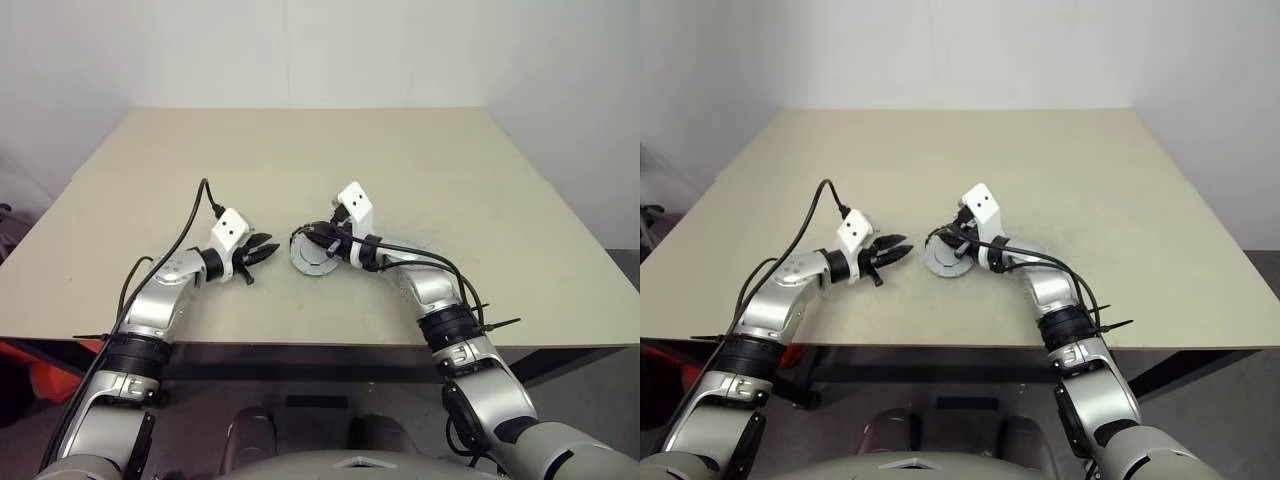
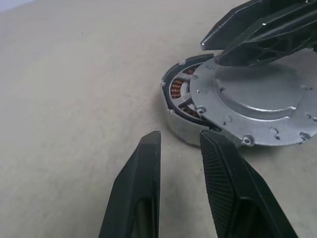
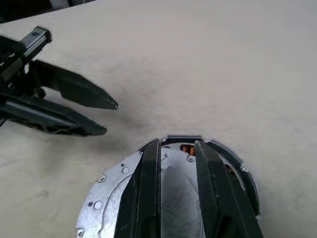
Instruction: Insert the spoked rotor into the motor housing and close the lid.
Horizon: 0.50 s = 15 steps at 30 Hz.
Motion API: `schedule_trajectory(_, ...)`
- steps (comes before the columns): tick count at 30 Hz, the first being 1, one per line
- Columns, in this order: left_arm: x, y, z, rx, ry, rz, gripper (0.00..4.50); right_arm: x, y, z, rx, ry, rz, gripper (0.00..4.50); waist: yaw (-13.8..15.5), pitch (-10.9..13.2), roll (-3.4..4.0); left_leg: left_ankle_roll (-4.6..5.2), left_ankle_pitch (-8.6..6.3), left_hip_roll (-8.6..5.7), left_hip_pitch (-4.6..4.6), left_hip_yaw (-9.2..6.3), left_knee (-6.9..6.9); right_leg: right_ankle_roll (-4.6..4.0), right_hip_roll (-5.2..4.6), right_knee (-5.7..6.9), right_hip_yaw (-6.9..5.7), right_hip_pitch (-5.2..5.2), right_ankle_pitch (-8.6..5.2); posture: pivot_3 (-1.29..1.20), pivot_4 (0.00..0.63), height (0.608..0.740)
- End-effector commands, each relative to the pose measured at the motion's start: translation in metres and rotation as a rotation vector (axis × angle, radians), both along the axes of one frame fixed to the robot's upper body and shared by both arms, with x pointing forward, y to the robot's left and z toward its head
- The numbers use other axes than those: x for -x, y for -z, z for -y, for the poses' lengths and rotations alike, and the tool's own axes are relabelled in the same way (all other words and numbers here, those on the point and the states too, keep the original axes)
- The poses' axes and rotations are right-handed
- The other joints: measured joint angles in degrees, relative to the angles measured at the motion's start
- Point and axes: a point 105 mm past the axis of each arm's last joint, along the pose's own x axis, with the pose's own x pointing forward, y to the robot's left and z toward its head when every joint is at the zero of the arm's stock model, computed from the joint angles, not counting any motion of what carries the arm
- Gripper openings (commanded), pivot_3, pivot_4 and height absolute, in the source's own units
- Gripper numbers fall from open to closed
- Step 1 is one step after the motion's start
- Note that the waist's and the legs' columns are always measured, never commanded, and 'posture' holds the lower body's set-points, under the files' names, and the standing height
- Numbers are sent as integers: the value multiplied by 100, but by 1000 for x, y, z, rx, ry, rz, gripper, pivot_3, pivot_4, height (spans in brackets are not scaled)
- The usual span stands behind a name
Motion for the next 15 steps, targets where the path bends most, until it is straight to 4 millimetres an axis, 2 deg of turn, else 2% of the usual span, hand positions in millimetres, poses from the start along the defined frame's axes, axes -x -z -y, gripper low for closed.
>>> schedule_trajectory(1,-2,-14,-3,5,-6,49,1332,7,-11,-2,-23,-60,26,1142,-3,0,0,1,0,0,0,0,0,0,0,0,0,0,0,0,0,740)
schedule_trajectory(4,-1,-13,-3,4,-7,48,1332,10,-8,-1,-5,-77,40,1666,-5,0,0,0,0,1,0,0,0,0,1,0,-1,0,0,0,0,740)
schedule_trajectory(12,-1,-13,-2,4,-7,49,1332,10,-8,-2,0,-78,69,4444,-10,0,-1,1,0,2,3,0,0,0,1,1,-1,0,0,0,0,740)
schedule_trajectory(15,-2,-13,-2,4,-10,50,1332,15,-6,-3,22,-106,74,4444,-10,0,-1,1,-1,2,2,0,0,0,1,1,-1,0,0,0,0,740)
